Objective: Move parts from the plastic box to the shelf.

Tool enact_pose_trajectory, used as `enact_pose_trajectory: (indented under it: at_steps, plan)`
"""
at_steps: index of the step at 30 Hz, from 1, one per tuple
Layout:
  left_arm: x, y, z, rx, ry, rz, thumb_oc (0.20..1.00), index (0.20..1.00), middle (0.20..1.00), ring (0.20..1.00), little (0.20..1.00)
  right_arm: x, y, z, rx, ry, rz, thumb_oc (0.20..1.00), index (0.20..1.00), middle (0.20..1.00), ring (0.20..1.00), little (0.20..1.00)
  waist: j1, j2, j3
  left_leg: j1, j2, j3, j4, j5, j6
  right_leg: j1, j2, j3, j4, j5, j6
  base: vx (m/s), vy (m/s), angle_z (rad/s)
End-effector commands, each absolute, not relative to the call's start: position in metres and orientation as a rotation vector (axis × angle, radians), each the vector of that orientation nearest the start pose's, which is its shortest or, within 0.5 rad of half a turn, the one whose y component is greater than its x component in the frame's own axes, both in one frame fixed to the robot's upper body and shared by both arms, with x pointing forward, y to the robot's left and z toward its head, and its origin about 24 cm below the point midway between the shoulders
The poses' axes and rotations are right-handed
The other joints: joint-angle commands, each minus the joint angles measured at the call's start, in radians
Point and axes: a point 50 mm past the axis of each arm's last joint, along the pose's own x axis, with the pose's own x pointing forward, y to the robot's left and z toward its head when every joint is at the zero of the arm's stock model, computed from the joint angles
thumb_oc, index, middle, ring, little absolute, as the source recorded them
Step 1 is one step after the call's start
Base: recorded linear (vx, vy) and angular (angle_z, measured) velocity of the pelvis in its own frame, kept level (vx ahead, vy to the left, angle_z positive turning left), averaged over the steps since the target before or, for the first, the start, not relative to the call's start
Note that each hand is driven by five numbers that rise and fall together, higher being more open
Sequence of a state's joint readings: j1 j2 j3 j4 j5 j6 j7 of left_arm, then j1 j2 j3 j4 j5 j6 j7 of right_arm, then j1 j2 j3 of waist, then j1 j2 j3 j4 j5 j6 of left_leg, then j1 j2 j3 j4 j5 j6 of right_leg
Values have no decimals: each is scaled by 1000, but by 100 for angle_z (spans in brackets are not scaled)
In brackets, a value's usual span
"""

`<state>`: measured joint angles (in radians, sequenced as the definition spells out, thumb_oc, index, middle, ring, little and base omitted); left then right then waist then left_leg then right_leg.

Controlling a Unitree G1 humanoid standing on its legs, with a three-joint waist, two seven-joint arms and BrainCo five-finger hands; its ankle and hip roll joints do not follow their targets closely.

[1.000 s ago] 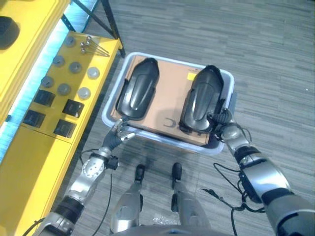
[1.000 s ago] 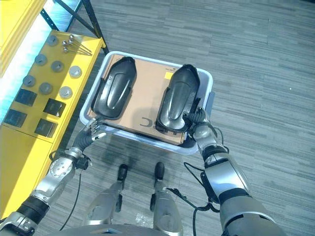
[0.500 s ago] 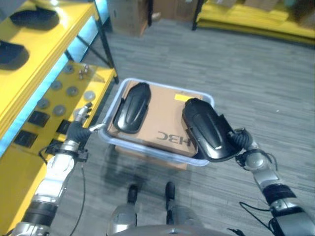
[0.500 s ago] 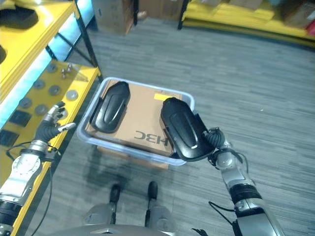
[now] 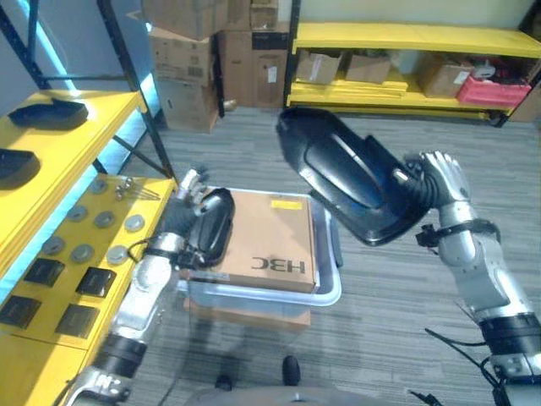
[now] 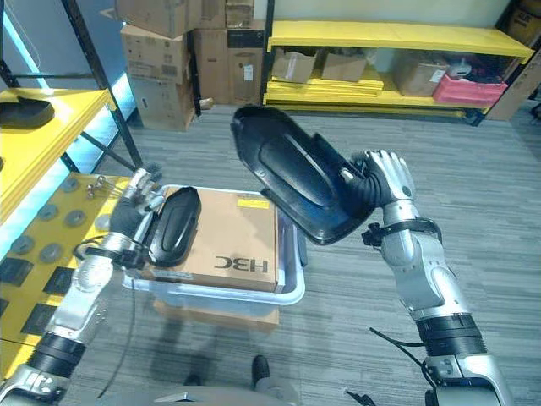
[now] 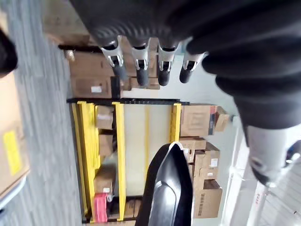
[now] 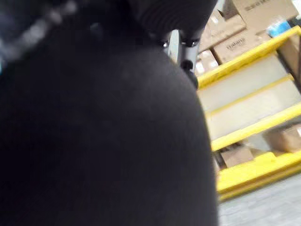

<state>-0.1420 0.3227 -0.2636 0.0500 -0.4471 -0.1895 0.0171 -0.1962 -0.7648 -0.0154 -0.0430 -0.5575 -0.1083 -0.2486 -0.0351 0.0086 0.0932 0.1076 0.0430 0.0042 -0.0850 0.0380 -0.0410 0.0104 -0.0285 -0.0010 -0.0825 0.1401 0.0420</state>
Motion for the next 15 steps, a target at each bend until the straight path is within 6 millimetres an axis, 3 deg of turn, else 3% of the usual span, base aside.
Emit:
enact_pose_trajectory:
  at_steps: [1, 2, 4, 7, 15]
  plan:
    - [286, 137, 70, -208, -121, -272, 1000, 1000, 1000, 1000, 1000, 274, -249, 208, -1334, -697, -359, 200, 200, 200, 200, 200, 29, -45, -56, 64, 64, 52, 30, -134, -25, 51, -114, 29, 83, -170, 102, 0, 0, 0]
    - [286, 126, 63, -261, -75, -290, 1000, 1000, 1000, 1000, 1000, 274, -239, 213, -1358, -757, -369, 200, 200, 200, 200, 200, 27, -41, -59, 68, 65, 54, 31, -136, -25, 54, -115, 31, 86, -171, 103, 0, 0, 0]
    - [286, 126, 63, -262, -75, -290, 1000, 1000, 1000, 1000, 1000, 274, -239, 213, -1358, -757, -369, 200, 200, 200, 200, 200, 27, -41, -58, 68, 65, 54, 31, -136, -25, 54, -115, 31, 86, -171, 103, -1, 3, -2]
    - [287, 111, 56, -312, -26, -295, 1000, 1000, 1000, 1000, 1000, 272, -221, 221, -1373, -873, -397, 200, 200, 200, 200, 200, 22, -37, -62, 74, 64, 59, 35, -138, -23, 55, -117, 34, 89, -172, 104, -9, 11, -6]
    - [290, 81, 67, -421, -22, -387, 1000, 1000, 1000, 1000, 1000, 280, -185, 220, -1388, -1004, -339, 200, 200, 200, 200, 200, 22, -32, -62, 74, 60, 64, 39, -138, -23, 51, -123, 37, 88, -165, 110, -4, 6, -3]
